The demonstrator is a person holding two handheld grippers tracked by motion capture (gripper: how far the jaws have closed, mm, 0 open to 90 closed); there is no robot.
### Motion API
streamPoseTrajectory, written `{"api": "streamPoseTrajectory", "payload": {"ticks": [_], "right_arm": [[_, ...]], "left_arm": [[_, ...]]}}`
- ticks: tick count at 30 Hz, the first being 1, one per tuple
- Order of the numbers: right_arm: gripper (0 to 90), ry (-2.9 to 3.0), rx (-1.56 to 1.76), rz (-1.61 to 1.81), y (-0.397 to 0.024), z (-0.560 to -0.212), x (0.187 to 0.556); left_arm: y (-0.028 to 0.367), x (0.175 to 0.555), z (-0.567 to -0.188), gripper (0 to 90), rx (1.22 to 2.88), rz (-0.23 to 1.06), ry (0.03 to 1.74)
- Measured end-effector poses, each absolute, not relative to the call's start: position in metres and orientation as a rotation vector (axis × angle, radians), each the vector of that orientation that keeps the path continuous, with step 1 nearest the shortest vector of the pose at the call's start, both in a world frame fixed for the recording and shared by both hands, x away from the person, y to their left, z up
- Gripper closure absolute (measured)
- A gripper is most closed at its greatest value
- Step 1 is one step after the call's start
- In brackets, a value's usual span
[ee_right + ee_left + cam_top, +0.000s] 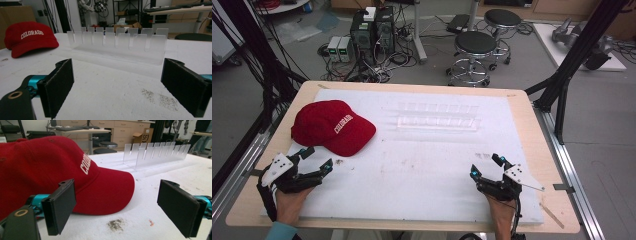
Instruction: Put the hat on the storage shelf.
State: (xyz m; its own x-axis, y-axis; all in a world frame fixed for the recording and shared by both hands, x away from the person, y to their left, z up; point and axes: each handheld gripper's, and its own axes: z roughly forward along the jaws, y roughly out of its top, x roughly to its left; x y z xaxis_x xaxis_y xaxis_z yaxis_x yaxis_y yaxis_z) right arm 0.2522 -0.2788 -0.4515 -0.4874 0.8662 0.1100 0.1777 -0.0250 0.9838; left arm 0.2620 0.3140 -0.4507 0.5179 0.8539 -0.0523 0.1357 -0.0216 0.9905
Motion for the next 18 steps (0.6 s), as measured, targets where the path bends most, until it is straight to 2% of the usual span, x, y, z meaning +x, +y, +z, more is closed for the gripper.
{"api": "streamPoseTrajectory", "payload": {"ticks": [18], "right_arm": [[10.2, 1.695, 1.102, 1.550, -0.2781, -0.4513, 0.2524]], "left_arm": [[0.3207, 0.2668, -0.4482, 15.7, 1.495, 0.685, 0.925]]}}
